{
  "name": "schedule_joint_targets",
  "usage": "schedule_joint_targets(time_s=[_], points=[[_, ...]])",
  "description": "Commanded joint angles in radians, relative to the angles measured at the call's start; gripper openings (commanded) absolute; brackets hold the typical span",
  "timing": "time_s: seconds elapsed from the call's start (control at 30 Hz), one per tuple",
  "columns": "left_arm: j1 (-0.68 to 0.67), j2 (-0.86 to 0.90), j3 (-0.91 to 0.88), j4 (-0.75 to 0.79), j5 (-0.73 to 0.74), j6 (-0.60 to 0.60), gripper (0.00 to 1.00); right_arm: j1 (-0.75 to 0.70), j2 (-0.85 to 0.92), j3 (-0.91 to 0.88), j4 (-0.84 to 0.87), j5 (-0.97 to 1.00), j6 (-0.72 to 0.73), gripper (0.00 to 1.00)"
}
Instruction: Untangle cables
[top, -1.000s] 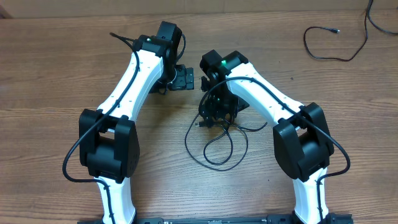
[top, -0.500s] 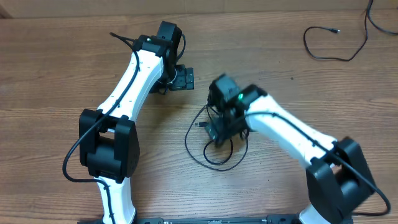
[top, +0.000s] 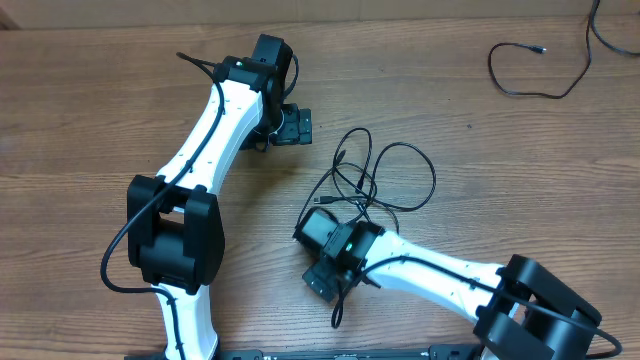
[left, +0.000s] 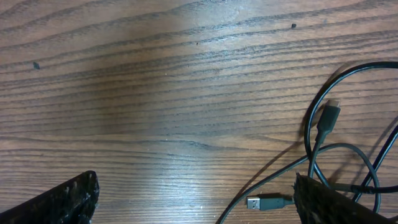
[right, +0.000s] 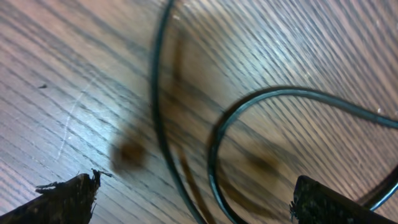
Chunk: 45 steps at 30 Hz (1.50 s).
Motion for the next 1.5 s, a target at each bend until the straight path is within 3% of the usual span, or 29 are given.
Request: schedule_joint_targets(time_s=[0.0,0.1,0.17,0.3,0.43,0.73,0.8,0.97,1.03,1.23,1.4,1.47], points=[[0.002,-0.003,0.013,0.001,-0.006,-0.009,1.00,0.019,-0.023,-0.006,0.029,0.083,0.015,1.00],[0.002,-0.003,0.013,0.001,-0.006,-0.010,1.00,0.019,-0.023,-0.006,0.082,0.083,0.013,0.99],[0.002,-0.003,0.013,0.001,-0.006,-0.010,1.00,0.021,-0.023,-0.006,0.109,0.072,-0.034,0.88],[0.002,-0.003,0.013,0.002,-0.006,-0.010,1.00,0.026,-0.011,-0.006,0.144,0.072,-0.095,0.80],[0.002,-0.003,0.013,0.001,-0.006,-0.010,1.00,0.026,0.024,-0.006,0.139,0.072,-0.130,0.63],[0.002,-0.003,0.013,0.001,-0.006,-0.010,1.00,0.027,0.088,-0.006,0.147,0.025,-0.212,0.59],[0.002,-0.003,0.013,0.001,-0.006,-0.010,1.00,0.027,0.088,-0.006,0.145,0.003,-0.244,0.50],[0.002,-0.003,0.013,0.002,-0.006,-0.010,1.00,0.027,0.088,-0.006,0.142,0.000,-0.246,0.12],[0.002,-0.003,0.013,0.001,-0.006,-0.010,1.00,0.027,0.088,-0.006,0.142,0.000,-0.245,0.04],[0.002,-0.003,0.013,0.001,-0.006,-0.010,1.00,0.027,0.087,-0.005,0.143,0.009,-0.193,0.04],[0.002,-0.003,0.013,0.001,-0.006,-0.010,1.00,-0.018,0.014,0.010,0.135,0.135,0.040,0.04],[0.002,-0.003,0.013,0.001,-0.006,-0.009,1.00,-0.036,-0.042,0.010,0.132,0.169,0.063,0.04]])
